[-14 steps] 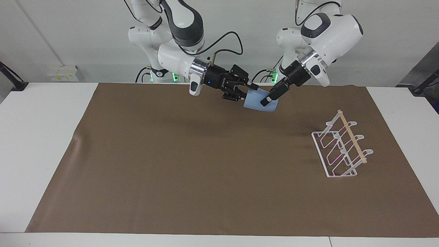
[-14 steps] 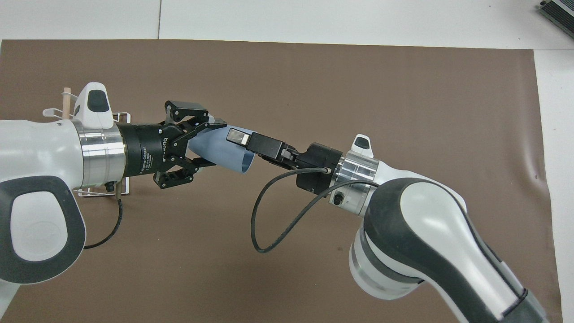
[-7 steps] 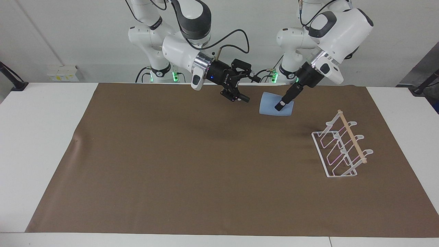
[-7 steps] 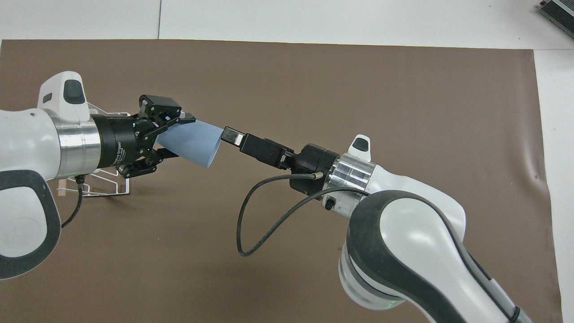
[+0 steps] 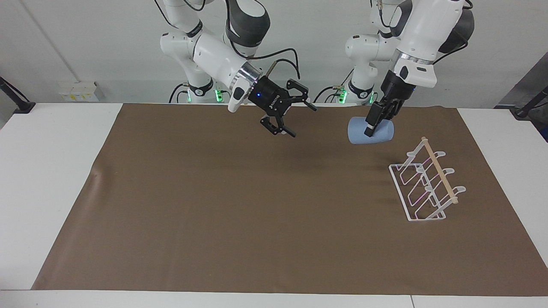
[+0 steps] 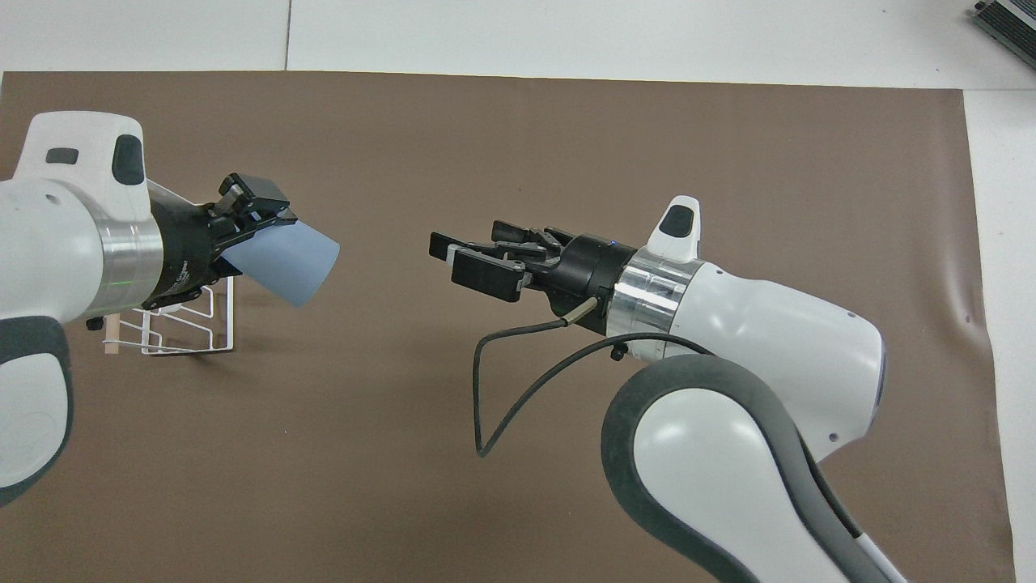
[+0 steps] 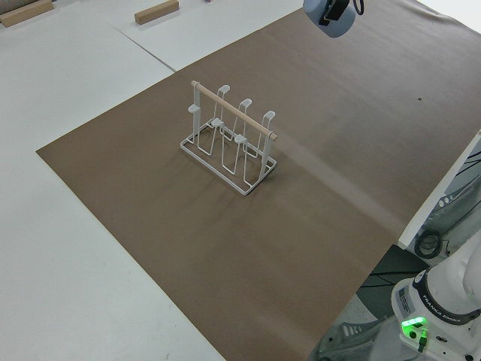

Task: Hang cup on cup holder
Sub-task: 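Carry the cup to the rack with the left gripper while the right gripper retreats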

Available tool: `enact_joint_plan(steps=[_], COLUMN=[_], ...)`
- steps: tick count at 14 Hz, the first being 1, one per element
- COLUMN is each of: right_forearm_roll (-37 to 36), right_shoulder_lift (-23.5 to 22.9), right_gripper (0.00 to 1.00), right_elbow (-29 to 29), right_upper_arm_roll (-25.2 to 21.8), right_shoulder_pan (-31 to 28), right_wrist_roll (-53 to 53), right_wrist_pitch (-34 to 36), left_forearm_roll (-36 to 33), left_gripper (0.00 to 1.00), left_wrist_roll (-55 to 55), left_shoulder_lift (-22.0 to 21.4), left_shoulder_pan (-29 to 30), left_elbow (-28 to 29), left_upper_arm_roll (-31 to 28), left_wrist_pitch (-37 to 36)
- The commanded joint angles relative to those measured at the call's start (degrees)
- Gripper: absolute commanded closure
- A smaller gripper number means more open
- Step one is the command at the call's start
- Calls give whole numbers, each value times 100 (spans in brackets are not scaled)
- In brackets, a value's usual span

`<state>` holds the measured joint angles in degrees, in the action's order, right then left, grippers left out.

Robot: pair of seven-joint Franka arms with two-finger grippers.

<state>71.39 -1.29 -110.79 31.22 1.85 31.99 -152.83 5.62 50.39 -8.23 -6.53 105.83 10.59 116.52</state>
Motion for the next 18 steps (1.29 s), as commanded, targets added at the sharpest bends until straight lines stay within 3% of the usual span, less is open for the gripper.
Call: enact_joint_plan(steps=[1, 4, 7, 11, 14, 18], right_forearm_roll=[-1254, -2861, -4295, -5966, -6295, -6592], right_shoulder_lift=[-64, -55, -99, -240, -257, -468], right_gripper=[0, 0, 0, 0, 0, 0], right_elbow=[49, 75, 347, 962, 1269, 2183], right_upper_arm_roll=[-141, -694, -1073, -1565, -2048, -2620], right_shoulder_pan=[-62, -71, -80, -80, -80, -89], right_wrist_roll=[-79, -280, -815, -1554, -1818, -2284], right_wrist_pitch=[287, 1287, 2281, 3722, 4427, 5587], left_forearm_roll=[-980, -1493, -1904, -2809, -3216, -3664], left_gripper=[100, 100, 100, 100, 100, 100], left_wrist_roll=[-46, -720, -1022, -1013, -926, -679], left_shoulder_lift=[67, 59, 102, 585, 892, 1086], left_shoulder_pan=[-94, 99, 582, 942, 1022, 1145], left_elbow=[-204, -108, 296, 385, 368, 429], left_upper_arm_roll=[-5, -92, -92, -92, -101, -110], left_wrist_pitch=[-174, 89, 1045, 1969, 2348, 2603])
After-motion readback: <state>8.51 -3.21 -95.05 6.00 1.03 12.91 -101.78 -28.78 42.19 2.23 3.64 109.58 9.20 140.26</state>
